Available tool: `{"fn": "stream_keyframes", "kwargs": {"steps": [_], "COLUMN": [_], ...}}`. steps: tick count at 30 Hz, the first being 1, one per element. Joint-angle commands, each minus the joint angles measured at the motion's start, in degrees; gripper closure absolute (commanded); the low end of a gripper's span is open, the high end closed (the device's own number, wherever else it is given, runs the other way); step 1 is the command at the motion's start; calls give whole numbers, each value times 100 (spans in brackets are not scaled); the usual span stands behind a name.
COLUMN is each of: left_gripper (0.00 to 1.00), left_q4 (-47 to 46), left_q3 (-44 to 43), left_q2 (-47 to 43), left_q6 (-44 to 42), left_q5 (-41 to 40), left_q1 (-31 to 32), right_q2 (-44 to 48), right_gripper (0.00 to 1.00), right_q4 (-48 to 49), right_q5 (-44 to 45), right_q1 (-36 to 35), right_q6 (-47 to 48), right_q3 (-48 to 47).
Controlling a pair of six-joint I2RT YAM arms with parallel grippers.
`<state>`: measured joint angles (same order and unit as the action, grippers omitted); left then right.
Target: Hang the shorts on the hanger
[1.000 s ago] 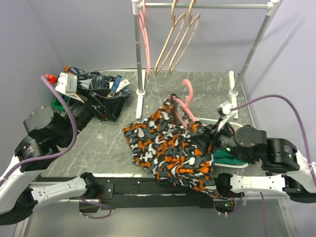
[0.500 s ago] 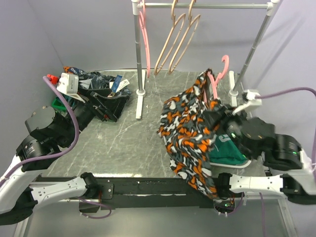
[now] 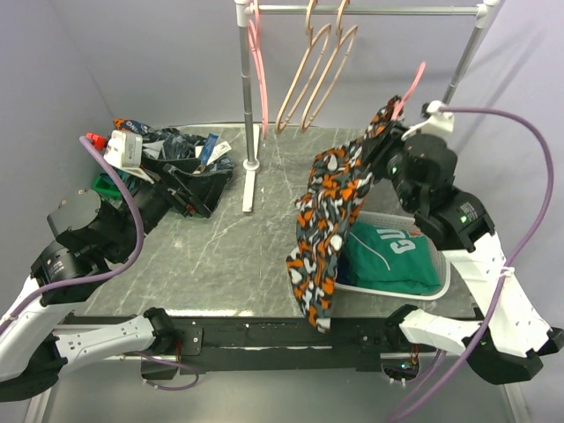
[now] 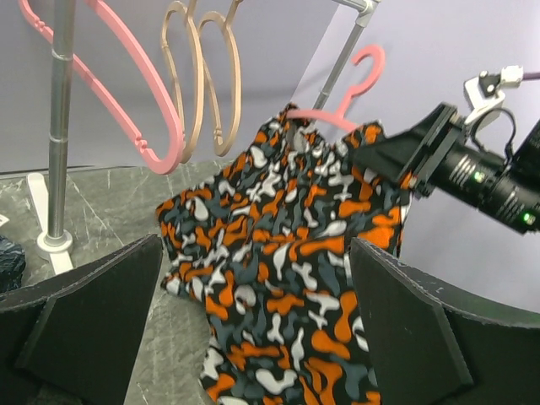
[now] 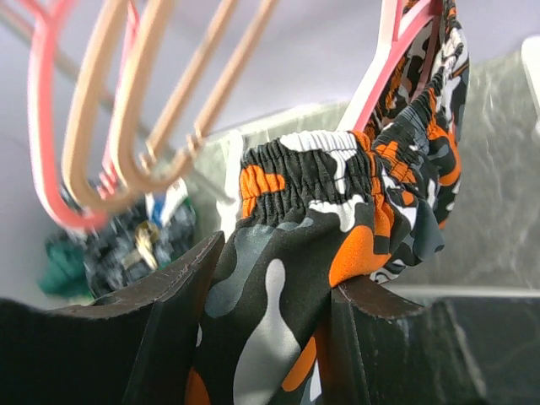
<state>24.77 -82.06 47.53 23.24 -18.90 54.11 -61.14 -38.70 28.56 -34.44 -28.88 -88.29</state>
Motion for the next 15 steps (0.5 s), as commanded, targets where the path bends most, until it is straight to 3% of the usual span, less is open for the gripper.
{"fn": "stream_keyframes", "kwargs": {"steps": [1,15], "left_gripper": [3,3], "left_q4": [-122,-96], "left_q3": [-3,515], "left_q2": [37,-112], "left_q6": [-57,-84], "left_q5": [61,228], "left_q1": [21,21], "right_q2": [-178,-363], "right_gripper": [100,100], "right_q4": [960,2181], "right_q5": [-385,-1932], "right_q1": [498,2054], "right_q6": [50,67], "right_q3": [-645,-207]}}
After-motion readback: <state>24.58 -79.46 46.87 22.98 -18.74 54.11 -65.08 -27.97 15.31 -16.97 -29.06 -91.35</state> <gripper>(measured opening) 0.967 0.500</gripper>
